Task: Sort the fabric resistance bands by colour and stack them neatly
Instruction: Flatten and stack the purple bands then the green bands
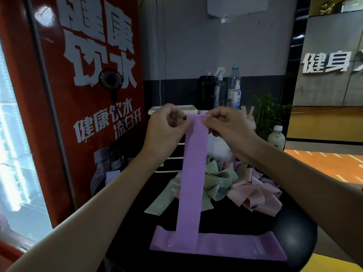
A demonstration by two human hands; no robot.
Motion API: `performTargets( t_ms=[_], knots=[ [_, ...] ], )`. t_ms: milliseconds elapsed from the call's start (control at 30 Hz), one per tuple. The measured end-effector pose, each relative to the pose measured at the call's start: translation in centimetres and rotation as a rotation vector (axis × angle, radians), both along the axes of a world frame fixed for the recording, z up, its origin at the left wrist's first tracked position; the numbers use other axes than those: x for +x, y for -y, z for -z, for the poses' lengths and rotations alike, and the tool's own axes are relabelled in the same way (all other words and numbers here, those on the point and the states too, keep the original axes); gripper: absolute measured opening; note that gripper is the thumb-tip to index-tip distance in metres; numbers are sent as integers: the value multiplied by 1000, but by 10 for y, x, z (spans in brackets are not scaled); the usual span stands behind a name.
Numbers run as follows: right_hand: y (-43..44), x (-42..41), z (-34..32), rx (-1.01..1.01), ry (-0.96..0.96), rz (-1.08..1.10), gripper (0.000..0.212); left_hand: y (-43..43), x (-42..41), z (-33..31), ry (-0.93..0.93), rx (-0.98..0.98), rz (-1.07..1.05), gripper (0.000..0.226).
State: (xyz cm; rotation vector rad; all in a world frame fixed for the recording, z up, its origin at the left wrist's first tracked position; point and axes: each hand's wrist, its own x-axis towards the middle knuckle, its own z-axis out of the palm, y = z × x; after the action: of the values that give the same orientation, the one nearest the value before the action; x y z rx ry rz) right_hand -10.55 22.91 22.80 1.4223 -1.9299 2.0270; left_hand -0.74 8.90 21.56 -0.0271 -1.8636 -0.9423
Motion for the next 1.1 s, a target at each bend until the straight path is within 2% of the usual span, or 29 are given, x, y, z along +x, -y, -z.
performTargets(
  t_ms=[100, 167, 233, 367, 467, 567, 667, 767, 900, 1033, 1100],
  knots=[
    [-1, 3, 2, -15, 13, -25, 8, -4, 1, -2, -4, 4, -20, 13],
    [0, 4, 4, -32, 31, -55, 7, -12, 3, -4, 49, 32, 72, 12],
    [-1, 6, 4, -32, 33, -76, 8, -16, 4, -4, 79, 66, 136, 20],
    [-4, 8, 5, 36, -32, -49, 39, -15, 6, -6, 72, 154, 210, 20],
    [-8, 11, 7, 55, -114, -30, 48, -15, 6, -5, 77, 157, 201, 11],
    [-8, 13, 11, 23, -103, 2, 43, -15, 5, -4, 95, 177, 182, 15],
    [-5, 7, 16, -8, -28, 58, 28, -16, 5, -4, 100, 195, 187, 18],
    [-4, 7, 20, 50, 94, -16, 25, -16, 6, -5, 106, 233, 189, 17],
    [-1, 6, 28, 46, 62, 26, 11, -13, 5, -4, 147, 203, 137, 16],
    [0, 8, 34, 25, 76, 9, 12, -12, 7, -4, 210, 149, 155, 7],
    [0, 11, 36, 1, 66, 25, 15, -12, 9, -4, 264, 92, 174, 10]
  ],
)
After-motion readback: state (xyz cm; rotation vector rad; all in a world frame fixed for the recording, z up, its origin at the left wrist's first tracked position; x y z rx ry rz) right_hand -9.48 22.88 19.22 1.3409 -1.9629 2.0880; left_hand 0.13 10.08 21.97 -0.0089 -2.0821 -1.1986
